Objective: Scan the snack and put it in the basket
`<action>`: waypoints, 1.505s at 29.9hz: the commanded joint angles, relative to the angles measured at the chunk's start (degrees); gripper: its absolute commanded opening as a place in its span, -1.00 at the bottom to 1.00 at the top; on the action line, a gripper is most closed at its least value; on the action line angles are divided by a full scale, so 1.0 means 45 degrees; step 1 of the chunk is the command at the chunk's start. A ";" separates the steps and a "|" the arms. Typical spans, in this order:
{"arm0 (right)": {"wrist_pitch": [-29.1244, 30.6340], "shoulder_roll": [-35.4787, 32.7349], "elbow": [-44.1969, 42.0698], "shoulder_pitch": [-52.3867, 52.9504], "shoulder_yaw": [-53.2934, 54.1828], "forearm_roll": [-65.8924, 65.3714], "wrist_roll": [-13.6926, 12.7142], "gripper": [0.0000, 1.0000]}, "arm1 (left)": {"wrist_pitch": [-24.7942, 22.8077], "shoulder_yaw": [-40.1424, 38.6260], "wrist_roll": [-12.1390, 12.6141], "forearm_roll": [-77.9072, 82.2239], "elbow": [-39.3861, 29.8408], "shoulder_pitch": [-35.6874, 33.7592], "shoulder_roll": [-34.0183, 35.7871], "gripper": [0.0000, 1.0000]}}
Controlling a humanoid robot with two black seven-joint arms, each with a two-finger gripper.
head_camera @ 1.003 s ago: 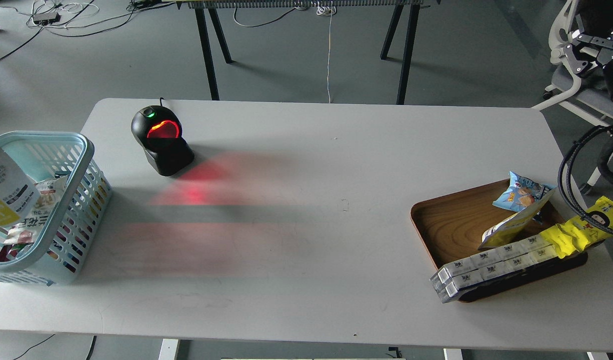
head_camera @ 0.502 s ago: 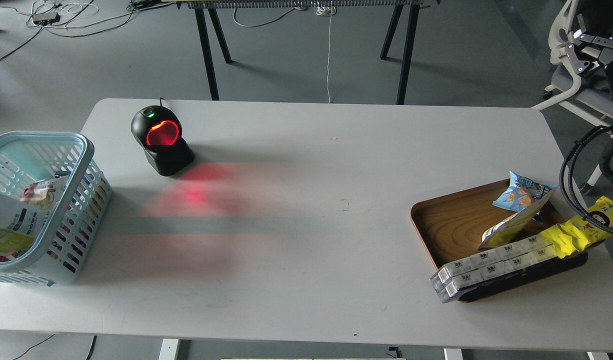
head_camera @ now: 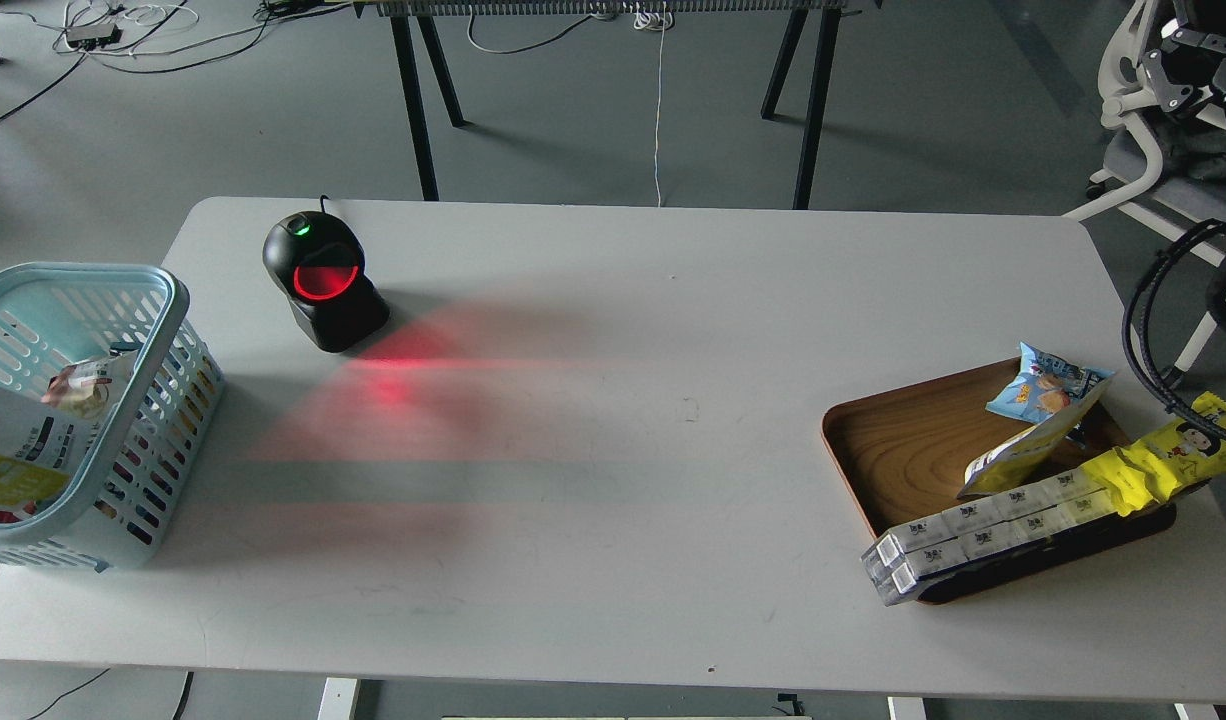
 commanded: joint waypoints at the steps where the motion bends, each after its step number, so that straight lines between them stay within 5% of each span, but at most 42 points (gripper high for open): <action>1: 0.0000 0.0017 -0.0053 -0.0015 0.0138 0.0035 -0.0238 0.98 | -0.0999 -0.0893 -0.0003 -0.2569 0.1964 -0.0077 -0.1712 0.87; 6: 0.0000 0.0348 -0.0852 -0.0054 0.0744 0.0055 -0.0278 0.98 | -0.2506 -0.2008 0.0221 -0.6339 0.4582 -0.0312 -0.4036 0.89; 10: 0.0000 0.1129 -0.1048 0.0004 0.0745 0.0055 -0.0317 0.98 | -0.2468 -0.2535 0.1121 -0.8898 0.6029 -0.0312 -0.5599 0.97; 18: 0.0000 0.2008 -0.1673 0.0083 0.1506 0.0055 -0.0356 0.98 | -0.1901 -0.2517 0.1024 -1.0193 0.7105 0.0098 -0.8295 0.99; 33: 0.0000 0.2243 -0.1693 0.0063 0.1428 0.0035 -0.0356 0.98 | -0.2272 -0.2634 0.1609 -1.1872 0.6950 0.1737 -0.9646 0.99; 45: 0.0000 0.2243 -0.1537 0.0512 0.1487 0.0035 -0.0375 0.98 | -0.2155 -0.2965 0.1532 -1.1951 0.5565 0.2618 -0.9569 0.99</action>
